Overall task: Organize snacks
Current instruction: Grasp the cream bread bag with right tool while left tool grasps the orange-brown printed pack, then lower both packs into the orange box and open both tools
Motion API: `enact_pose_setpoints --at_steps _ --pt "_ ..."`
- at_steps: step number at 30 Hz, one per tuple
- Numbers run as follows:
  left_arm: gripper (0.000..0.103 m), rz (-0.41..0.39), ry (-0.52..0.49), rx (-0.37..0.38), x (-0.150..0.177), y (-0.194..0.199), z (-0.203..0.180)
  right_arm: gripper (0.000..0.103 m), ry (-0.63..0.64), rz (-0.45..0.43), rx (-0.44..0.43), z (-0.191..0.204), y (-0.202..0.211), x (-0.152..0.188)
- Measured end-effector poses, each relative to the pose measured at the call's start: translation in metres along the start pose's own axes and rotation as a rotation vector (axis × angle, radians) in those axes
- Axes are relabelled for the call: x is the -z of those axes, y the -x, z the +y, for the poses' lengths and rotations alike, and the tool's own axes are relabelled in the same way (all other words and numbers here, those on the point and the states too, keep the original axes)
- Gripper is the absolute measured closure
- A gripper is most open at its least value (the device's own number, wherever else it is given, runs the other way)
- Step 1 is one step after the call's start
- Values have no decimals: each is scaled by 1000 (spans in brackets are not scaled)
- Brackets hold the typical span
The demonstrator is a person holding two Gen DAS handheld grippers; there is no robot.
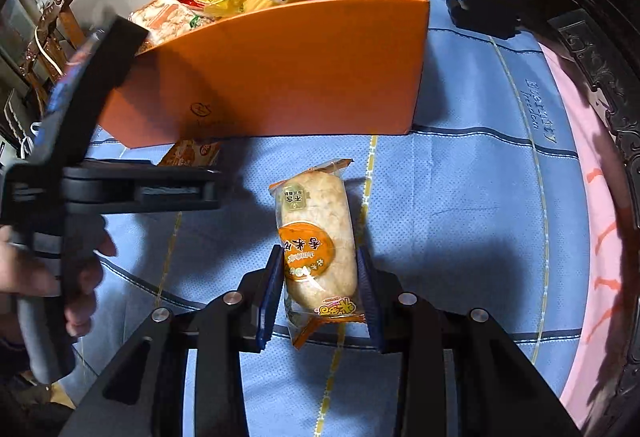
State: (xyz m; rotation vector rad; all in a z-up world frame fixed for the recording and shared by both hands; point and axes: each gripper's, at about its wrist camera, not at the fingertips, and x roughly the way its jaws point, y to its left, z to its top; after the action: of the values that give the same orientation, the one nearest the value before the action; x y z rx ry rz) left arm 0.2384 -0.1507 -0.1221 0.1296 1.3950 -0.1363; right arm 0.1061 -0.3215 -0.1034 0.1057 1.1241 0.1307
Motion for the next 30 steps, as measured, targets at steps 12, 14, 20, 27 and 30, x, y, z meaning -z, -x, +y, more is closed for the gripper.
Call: enact_pose_setpoints --at_steps 12,14,20,27,30 --pt "64 -126 4 50 38 64 43 67 58 -102 -36 25 45 -19" --pt "64 -157 21 62 41 84 53 67 72 -135 -52 32 58 -26" --pt "63 -304 18 102 16 158 60 67 123 -257 -90 55 103 -65" --pt "63 -402 33 83 -65 194 56 67 104 -334 -88 58 111 -133" --pt "63 -395 34 65 -81 188 57 67 93 -342 -77 57 106 -153"
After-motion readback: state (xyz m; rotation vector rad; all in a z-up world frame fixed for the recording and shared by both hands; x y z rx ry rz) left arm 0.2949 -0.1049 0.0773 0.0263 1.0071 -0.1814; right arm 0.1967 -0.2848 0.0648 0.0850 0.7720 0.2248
